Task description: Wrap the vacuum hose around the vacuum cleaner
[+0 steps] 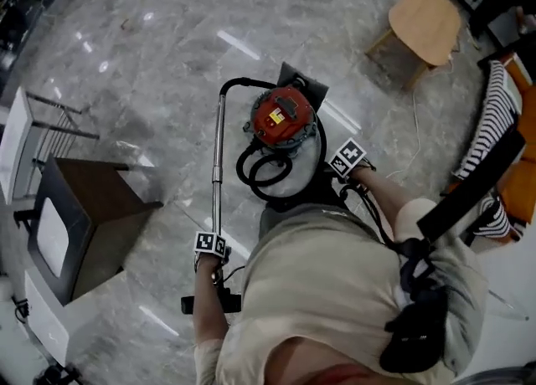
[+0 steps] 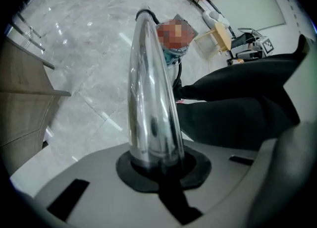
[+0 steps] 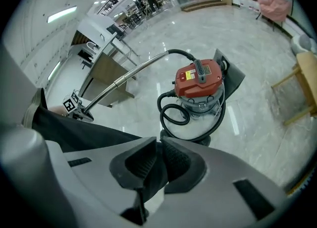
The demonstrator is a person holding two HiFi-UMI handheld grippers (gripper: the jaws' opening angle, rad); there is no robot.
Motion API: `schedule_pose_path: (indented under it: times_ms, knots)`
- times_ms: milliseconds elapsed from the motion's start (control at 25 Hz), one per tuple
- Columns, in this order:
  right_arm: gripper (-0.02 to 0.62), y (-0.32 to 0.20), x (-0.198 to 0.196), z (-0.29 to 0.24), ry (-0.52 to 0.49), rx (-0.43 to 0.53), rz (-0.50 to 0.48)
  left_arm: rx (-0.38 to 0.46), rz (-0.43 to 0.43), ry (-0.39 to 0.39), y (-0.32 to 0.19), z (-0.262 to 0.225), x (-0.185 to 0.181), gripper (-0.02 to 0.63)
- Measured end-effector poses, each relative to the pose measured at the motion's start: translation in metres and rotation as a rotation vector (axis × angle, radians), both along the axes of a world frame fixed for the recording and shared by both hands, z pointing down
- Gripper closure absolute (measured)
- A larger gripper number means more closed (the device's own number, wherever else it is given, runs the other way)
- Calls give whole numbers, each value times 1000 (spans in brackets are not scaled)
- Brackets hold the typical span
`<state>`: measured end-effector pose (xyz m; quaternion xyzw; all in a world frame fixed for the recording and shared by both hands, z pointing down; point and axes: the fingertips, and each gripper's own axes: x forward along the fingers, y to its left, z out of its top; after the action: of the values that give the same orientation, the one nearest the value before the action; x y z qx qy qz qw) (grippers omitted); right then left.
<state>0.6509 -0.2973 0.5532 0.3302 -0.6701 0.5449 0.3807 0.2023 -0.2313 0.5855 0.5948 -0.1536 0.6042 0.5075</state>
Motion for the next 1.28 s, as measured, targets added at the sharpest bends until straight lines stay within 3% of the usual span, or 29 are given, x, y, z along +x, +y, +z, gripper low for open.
schedule_pose_path:
  times_ms: [120,400,600,840,1120,1280]
  knots:
    - [590,5,-10,-6,-20,31,-14,34,51,-25,1,-4,0,591]
    - [591,-14,-45,-24,-191,123,-34,112,141,-93,-9,-21,7,589]
    - [591,2,-30,-25,-220,129,-88,124,189,-148,-15,-35,20,580]
    - [591,60,25,8,-187,19,-34,118,166,-189,-1,-45,17,580]
    - [590,164,107,59,-127,-226,111,101,108,-207,34,-59,30,580]
    - [590,181,86,65,-126,-274,139,92,87,-198,48,-62,26,580]
